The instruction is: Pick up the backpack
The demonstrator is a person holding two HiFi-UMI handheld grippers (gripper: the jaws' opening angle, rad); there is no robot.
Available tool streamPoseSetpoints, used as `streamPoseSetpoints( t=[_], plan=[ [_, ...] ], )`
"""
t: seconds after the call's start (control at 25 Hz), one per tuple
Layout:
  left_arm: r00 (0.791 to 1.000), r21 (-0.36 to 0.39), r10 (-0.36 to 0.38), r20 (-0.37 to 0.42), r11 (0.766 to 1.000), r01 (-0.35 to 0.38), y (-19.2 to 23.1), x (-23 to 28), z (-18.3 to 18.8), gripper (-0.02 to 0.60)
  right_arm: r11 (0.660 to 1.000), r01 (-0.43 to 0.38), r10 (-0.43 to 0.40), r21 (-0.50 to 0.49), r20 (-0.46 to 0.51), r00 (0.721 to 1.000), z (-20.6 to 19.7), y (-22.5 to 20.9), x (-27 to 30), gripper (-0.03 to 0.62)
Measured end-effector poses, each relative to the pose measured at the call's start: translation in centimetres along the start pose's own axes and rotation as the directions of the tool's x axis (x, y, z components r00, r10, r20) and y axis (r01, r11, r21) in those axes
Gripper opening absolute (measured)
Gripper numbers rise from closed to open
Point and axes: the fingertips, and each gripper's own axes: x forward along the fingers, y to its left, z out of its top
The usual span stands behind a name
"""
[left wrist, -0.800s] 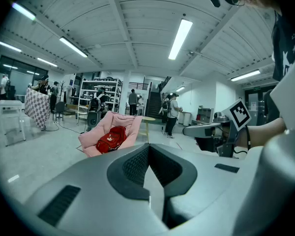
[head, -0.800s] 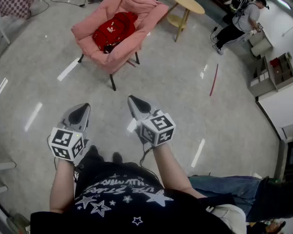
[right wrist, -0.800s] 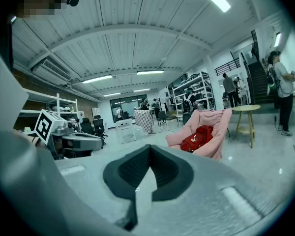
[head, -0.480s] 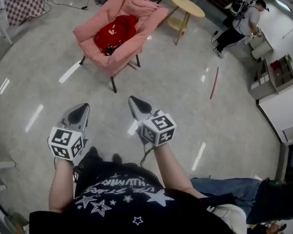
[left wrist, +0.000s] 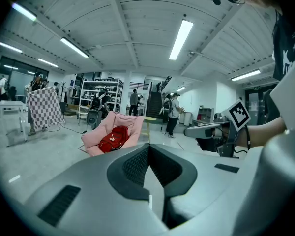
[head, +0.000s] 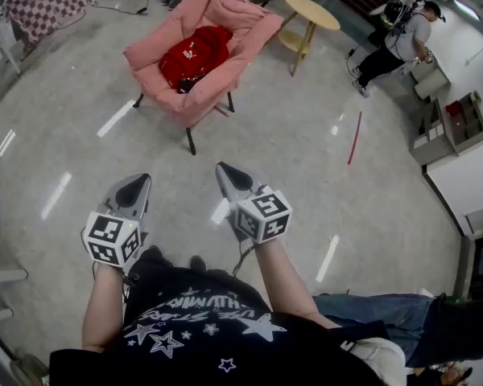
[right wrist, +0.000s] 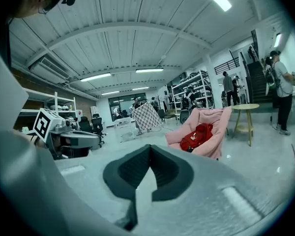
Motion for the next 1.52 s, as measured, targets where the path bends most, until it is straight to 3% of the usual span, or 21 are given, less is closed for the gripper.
streamPoseSetpoints(
  t=[0.24,0.56,0.68,0.88,1.24,1.52],
  plan=[
    [0.999,-0.038,-0.03,-0.012,0.999,0.029,5.6,-0.4,0.3,0.008,0.983,0.113,-0.124,0.143,0.076,0.989,1.1,-0.4,3.5,-0.002],
    [0.997,-0.039,-0.082,0.003,0.996,0.082,11.8,-1.4,2.0,0.008,0.959,0.193,-0.21,0.21,0.066,0.975,2.1,2.0,7.7,-0.002],
    [0.994,-0.033,-0.107,-0.001,0.994,0.106,13.1,-1.7,1.9,0.008,0.957,0.214,-0.227,0.194,0.046,0.973,1.4,2.9,8.8,-0.002],
    [0.993,-0.009,-0.119,0.01,0.993,0.119,15.5,-2.1,2.5,0.008,0.964,0.224,-0.229,0.146,0.016,0.973,1.0,4.1,10.7,0.0],
    [0.995,-0.095,-0.095,0.014,0.991,0.096,18.6,-0.5,1.4,0.008,0.973,0.178,-0.176,0.146,-0.025,0.984,-0.4,3.5,15.4,0.0],
    [1.0,-0.117,-0.023,-0.014,0.993,0.021,24.2,4.0,2.0,0.008,0.984,0.103,-0.099,0.142,-0.037,0.994,0.7,0.6,23.2,0.0]
  ],
)
